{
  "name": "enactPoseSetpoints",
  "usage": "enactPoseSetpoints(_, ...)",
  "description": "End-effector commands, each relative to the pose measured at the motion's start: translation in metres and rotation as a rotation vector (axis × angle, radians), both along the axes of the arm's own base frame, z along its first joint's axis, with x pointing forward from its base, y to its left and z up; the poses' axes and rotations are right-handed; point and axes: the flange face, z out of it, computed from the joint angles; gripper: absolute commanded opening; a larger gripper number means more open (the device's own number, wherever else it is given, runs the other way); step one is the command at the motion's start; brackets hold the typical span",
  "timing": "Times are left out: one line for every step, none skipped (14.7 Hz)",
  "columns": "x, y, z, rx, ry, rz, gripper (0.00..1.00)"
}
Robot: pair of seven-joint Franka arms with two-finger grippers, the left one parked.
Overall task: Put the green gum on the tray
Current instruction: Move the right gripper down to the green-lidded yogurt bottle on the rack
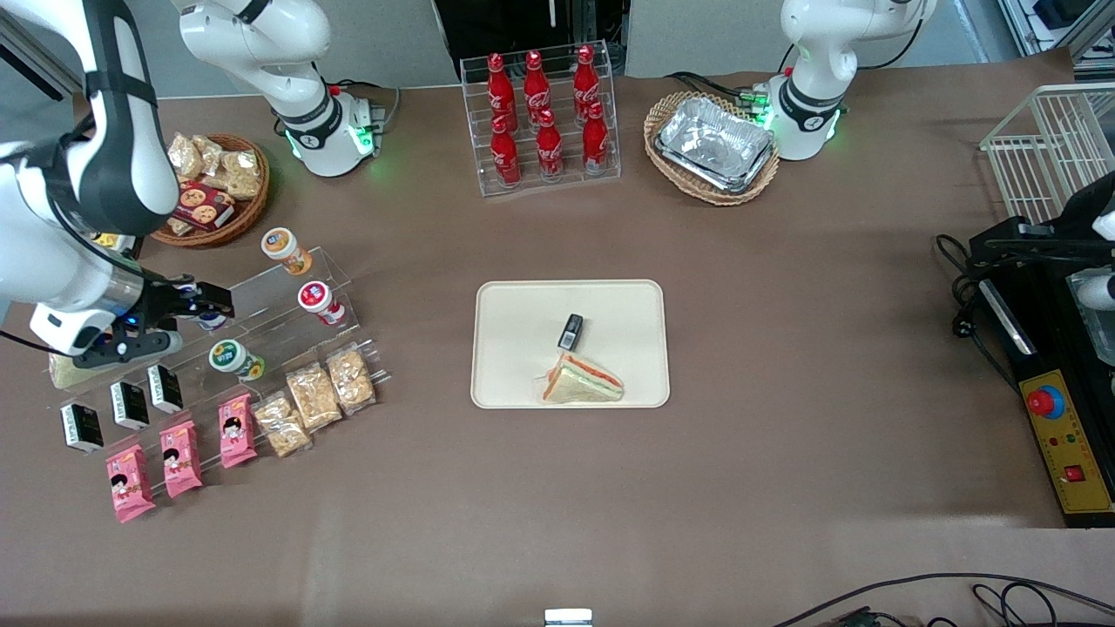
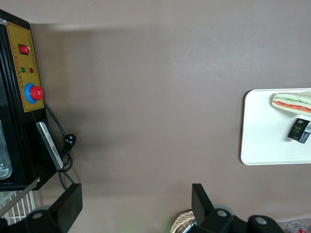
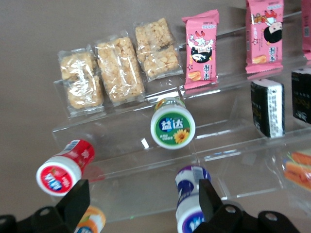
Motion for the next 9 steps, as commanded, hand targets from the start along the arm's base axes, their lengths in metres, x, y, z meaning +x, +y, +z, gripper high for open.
enactPoseSetpoints(0.011, -0.003, -0.037, -0.016, 0.009, 0.049, 1.0)
enactPoseSetpoints(0.013, -0.005, -0.048, -0.02, 0.011, 0.051, 1.0)
enactPoseSetpoints(0.015, -0.005, -0.058, -0.02, 0.008, 0.055, 1.0)
enactPoseSetpoints(0.016, -0.005, -0.065, -0.02, 0.002, 0.064, 1.0)
enactPoseSetpoints(0.017, -0.005, -0.071, -0.019, 0.0, 0.074, 1.0)
enactPoseSetpoints(0.019, -0.007, -0.08, -0.022, 0.005, 0.075, 1.0)
enactPoseSetpoints(0.021, -0.009, -0.085, -0.04, -0.001, 0.09, 1.0)
enactPoseSetpoints(0.023, -0.009, -0.09, -0.049, -0.005, 0.1, 1.0)
enactPoseSetpoints(0.023, -0.01, -0.092, -0.049, -0.003, 0.102, 1.0)
